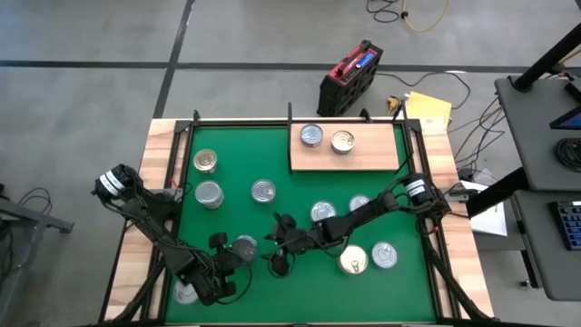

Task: Stack canned seafood by type on shelf
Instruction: Put the blue tuna can on the shelf

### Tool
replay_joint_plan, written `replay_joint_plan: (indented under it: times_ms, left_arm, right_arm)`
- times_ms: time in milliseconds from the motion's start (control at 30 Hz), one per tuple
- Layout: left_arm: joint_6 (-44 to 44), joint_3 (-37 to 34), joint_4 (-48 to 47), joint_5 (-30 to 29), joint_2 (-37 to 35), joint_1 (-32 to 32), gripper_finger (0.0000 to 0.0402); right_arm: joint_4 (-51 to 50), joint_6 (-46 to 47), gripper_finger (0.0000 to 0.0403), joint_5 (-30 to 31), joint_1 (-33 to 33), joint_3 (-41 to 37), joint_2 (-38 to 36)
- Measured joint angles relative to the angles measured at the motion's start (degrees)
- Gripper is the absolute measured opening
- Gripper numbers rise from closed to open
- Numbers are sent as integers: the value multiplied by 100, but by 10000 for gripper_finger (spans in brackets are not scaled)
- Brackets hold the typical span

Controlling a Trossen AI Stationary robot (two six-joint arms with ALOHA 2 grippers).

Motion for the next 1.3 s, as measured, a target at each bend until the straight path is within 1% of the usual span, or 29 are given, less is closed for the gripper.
replay_joint_plan:
  times_ms: [133, 333, 433, 533, 733, 867, 933, 1133, 1300]
  left_arm:
    - [0, 0, 2, -11, -4, 0, 0]
    - [0, -2, 2, -32, -7, 0, 0]
    - [0, -25, 34, -37, -7, 0, 0]
    - [0, -52, 52, -37, -9, 0, 0]
    - [0, -87, 93, -53, -9, 0, 0]
    - [0, -134, 138, -85, -9, 0, 0]
    - [0, -177, 189, -88, -11, 0, 0]
    - [2, -275, 284, -156, -11, 2, 0]
    - [2, -333, 349, -175, -11, 2, 0]
  right_arm:
    - [114, 33, 316, 5, -91, 23, 0]
    - [157, 91, 310, -13, -208, 23, 0]
    - [324, 144, 309, -17, -226, 28, 70]
    - [563, 166, 313, -145, -230, 28, 219]
    - [717, 289, 319, -175, -293, 26, 362]
    - [1030, 309, 315, -513, -314, 26, 518]
    - [1120, 301, 313, -585, -306, 26, 562]
    - [1121, -88, 313, -769, -307, 162, 685]
    - [1007, -561, 312, -881, -295, 702, 1070]
